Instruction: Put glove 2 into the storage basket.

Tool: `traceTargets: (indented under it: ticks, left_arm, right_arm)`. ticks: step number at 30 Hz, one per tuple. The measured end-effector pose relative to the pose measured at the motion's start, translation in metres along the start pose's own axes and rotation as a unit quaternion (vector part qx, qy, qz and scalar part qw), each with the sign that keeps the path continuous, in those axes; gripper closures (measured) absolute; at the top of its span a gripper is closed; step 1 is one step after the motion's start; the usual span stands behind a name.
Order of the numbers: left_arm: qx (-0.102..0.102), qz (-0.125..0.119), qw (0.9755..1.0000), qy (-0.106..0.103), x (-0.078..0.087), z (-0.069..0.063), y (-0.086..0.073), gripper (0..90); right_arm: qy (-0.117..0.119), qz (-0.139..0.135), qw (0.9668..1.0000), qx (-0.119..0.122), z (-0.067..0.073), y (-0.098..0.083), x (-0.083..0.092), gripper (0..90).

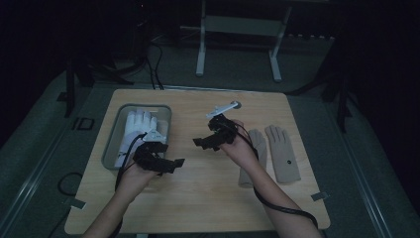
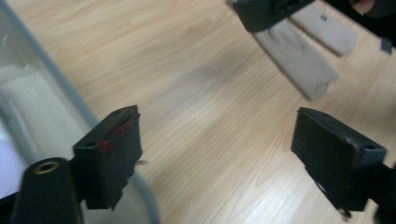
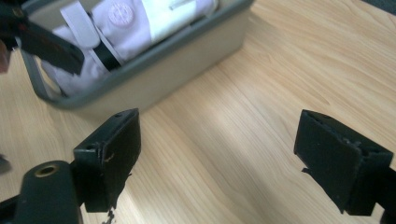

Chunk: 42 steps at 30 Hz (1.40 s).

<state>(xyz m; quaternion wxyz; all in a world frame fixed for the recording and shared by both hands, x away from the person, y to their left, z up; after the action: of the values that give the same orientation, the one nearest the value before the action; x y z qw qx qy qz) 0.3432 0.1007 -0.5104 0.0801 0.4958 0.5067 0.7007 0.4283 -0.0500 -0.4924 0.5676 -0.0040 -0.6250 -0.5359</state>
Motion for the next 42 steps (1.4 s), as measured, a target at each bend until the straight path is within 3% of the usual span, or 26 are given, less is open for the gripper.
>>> traceTargets:
  ticks: [4,6,9,11,13,18,24,27,31,35,40,42]
  left_arm:
    - [-0.012,-0.026,0.9996,0.000,-0.006,-0.009,0.005,14.2]
    - [-0.010,-0.030,0.9995,-0.007,-0.011,-0.013,0.006,14.2]
    - [-0.014,-0.036,0.9992,-0.014,-0.019,-0.017,0.005,14.2]
    - [-0.015,-0.032,0.9991,-0.023,-0.025,-0.021,0.004,14.1]
    - [-0.020,-0.032,0.9988,-0.030,-0.030,-0.026,0.002,13.6]
    - [-0.024,-0.025,0.9986,-0.039,-0.045,-0.036,-0.006,13.6]
    - [-0.013,-0.035,0.9980,-0.050,-0.062,-0.042,-0.021,13.6]
    - [-0.022,-0.039,0.9981,-0.041,-0.068,-0.044,-0.027,13.6]
    - [-0.025,-0.038,0.9979,-0.046,-0.074,-0.047,-0.035,13.6]
    - [-0.011,-0.036,0.9980,-0.051,-0.080,-0.051,-0.043,12.9]
    - [-0.013,-0.026,0.9986,-0.043,-0.086,-0.055,-0.051,1.7]
    - [-0.020,-0.019,0.9990,-0.036,-0.087,-0.054,-0.053,1.7]
  right_arm:
    - [-0.007,-0.001,1.0000,-0.007,-0.012,-0.008,0.009,14.0]
    - [-0.013,0.000,0.9999,-0.007,-0.019,-0.013,0.014,13.3]
    - [-0.012,-0.004,0.9996,-0.027,-0.028,-0.019,0.018,11.6]
    - [-0.025,-0.002,0.9993,-0.028,-0.034,-0.024,0.021,11.7]
    - [-0.014,0.002,0.9996,-0.025,-0.036,-0.028,0.023,11.9]
    - [-0.009,-0.001,0.9998,0.015,-0.044,-0.041,0.030,16.3]
    - [-0.016,0.015,0.9991,0.037,-0.065,-0.066,0.036,21.4]
    - [-0.026,0.020,0.9985,0.044,-0.076,-0.078,0.039,22.5]
    - [-0.037,0.023,0.9979,0.047,-0.089,-0.093,0.041,23.1]
    - [-0.032,0.031,0.9984,0.036,-0.102,-0.109,0.041,23.3]
    - [-0.038,0.036,0.9982,0.030,-0.113,-0.127,0.041,24.9]
    - [-0.045,0.034,0.9978,0.033,-0.117,-0.132,0.041,27.4]
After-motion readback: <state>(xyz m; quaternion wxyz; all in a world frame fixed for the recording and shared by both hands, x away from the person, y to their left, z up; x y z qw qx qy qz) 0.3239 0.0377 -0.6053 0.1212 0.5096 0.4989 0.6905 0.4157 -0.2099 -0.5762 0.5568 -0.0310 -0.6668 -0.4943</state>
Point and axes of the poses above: each handheld gripper's, and its own axes: x roughly backward along the jaws, y roughly out of its top, z roughly to its left, the point moved 7 cm from there along -x, roughly forward along the jaws, and after that the axes turned 13 degrees about -x, right-handed, at the moved point
